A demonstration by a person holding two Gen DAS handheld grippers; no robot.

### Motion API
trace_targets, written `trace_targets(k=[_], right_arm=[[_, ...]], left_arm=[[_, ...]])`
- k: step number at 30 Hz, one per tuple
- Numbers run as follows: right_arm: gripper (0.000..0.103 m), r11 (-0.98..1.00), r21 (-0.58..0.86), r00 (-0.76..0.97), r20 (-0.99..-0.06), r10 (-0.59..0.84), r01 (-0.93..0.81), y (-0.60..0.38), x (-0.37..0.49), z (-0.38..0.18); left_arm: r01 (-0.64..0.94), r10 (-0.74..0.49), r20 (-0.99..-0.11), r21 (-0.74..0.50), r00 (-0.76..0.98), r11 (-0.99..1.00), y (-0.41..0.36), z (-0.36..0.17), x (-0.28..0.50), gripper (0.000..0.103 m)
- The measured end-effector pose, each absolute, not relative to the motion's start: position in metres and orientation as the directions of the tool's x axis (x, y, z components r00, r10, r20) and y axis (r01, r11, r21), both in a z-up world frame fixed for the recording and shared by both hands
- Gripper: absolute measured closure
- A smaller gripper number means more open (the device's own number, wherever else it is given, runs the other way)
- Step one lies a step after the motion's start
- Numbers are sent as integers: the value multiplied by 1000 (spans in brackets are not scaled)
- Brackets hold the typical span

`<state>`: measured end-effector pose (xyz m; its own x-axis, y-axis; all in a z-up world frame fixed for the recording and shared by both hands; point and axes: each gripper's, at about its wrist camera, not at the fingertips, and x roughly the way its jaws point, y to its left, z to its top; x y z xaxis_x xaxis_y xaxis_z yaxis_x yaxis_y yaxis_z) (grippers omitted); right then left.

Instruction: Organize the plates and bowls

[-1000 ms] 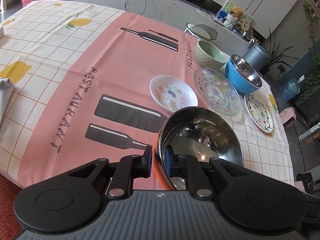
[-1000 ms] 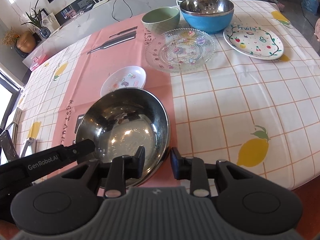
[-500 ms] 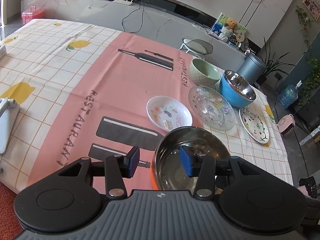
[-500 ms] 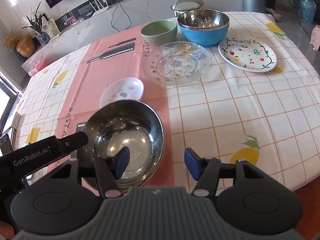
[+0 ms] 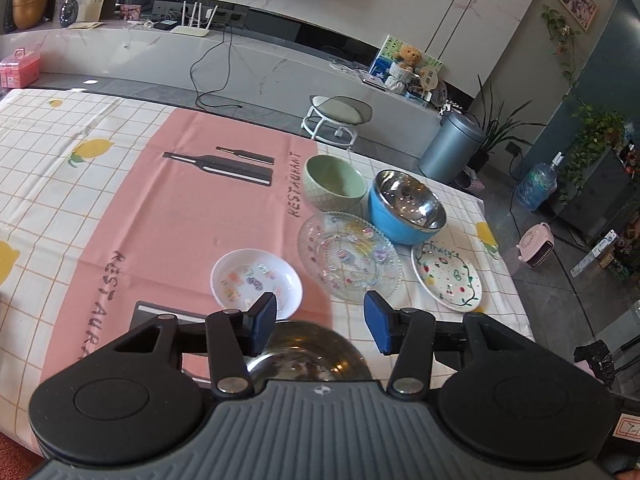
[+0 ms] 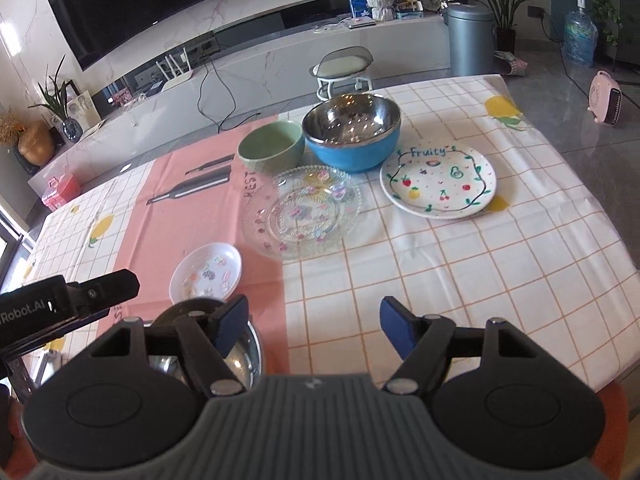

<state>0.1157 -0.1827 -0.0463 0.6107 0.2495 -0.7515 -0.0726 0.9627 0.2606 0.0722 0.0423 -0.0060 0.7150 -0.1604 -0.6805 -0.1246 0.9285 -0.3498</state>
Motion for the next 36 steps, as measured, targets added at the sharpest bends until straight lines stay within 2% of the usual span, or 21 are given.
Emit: trace_targets(k=[9,12,29,36], right_arm=[[20,970,243,655,-730,193,-16,-214,136,-37],[20,971,237,666,-723,184,-11,-223,142,-36],[20,982,186,701,-699,139,-9,-252,226,-34],[25,985,170,690,-713,127,-6,-246,276,-53]], left_arm=[[-38,-222,-669,-351,710,936,6,13,110,45],[-18,-239,-671,-351,702,936,-3,13,122,45],[-81,-250,-718,-392,649,916,-8,-4,204,46],[-118,-258,-719,-428,645,896,-5,-16,249,46]])
